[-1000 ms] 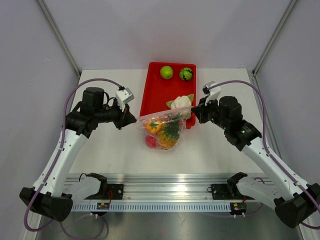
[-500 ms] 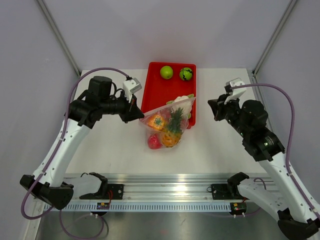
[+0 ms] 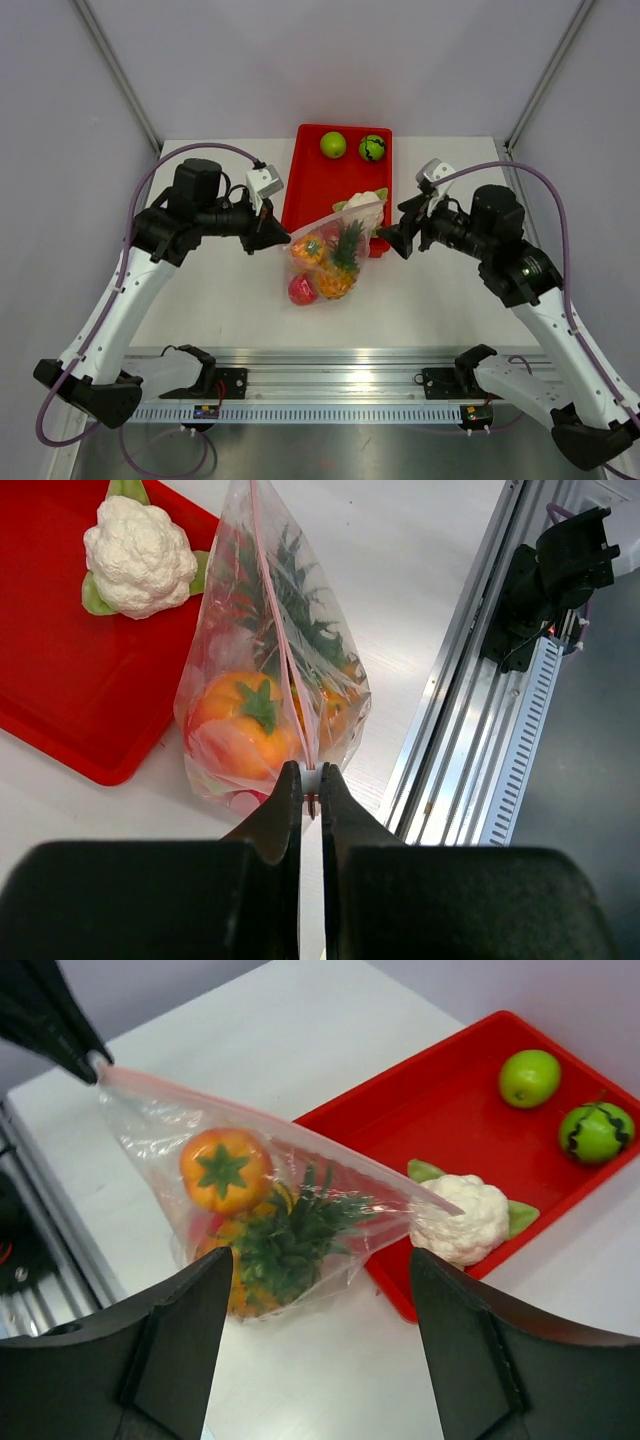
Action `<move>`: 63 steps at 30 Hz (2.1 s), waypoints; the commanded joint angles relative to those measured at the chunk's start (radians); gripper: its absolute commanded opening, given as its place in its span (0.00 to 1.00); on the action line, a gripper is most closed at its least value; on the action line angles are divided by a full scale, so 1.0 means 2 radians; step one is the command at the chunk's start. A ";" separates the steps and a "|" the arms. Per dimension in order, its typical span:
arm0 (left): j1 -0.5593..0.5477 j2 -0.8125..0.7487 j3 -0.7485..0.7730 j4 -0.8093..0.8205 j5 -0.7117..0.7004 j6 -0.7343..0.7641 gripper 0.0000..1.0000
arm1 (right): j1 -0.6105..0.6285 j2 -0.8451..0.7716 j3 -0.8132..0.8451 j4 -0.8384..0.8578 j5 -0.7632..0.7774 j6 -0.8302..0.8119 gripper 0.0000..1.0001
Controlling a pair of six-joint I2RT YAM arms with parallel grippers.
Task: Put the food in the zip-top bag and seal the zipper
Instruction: Zip the zipper food storage bag at the center of the board, then pick up the zipper food storage bag at the center of the board, then place the zipper food storage bag at the center of the board.
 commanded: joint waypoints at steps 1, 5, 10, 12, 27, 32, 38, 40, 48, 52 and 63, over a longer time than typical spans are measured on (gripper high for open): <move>0.000 -0.015 -0.005 0.013 0.013 0.022 0.00 | 0.000 0.037 0.029 0.024 -0.109 -0.079 0.79; 0.000 -0.021 -0.011 0.011 0.004 0.028 0.00 | 0.011 0.128 0.088 -0.009 -0.140 -0.134 0.91; 0.000 -0.019 -0.006 0.005 0.006 0.034 0.00 | 0.044 0.192 0.149 -0.038 -0.141 -0.205 0.99; 0.000 -0.018 -0.002 -0.001 0.001 0.040 0.00 | 0.050 0.217 0.162 -0.044 -0.140 -0.215 1.00; 0.000 -0.005 0.006 0.002 0.003 0.045 0.00 | 0.071 0.278 0.169 -0.061 -0.160 -0.221 0.64; 0.000 -0.005 0.008 0.003 -0.003 0.043 0.00 | 0.072 0.268 0.154 -0.057 -0.145 -0.202 0.00; 0.000 0.001 0.041 -0.032 -0.008 0.038 0.67 | 0.072 0.181 0.084 0.020 -0.029 -0.151 0.00; 0.000 -0.002 0.054 -0.052 -0.022 0.038 0.77 | 0.072 0.127 0.059 0.036 0.015 -0.133 0.00; 0.000 -0.100 0.006 0.056 -0.094 -0.012 0.99 | 0.071 -0.061 0.014 0.101 0.282 -0.038 0.00; 0.000 -0.097 0.011 0.066 -0.127 -0.021 0.99 | 0.071 -0.027 0.096 0.027 0.437 -0.043 0.00; 0.000 -0.068 -0.005 0.071 -0.213 -0.069 0.99 | 0.046 0.136 0.143 0.027 0.599 -0.075 0.00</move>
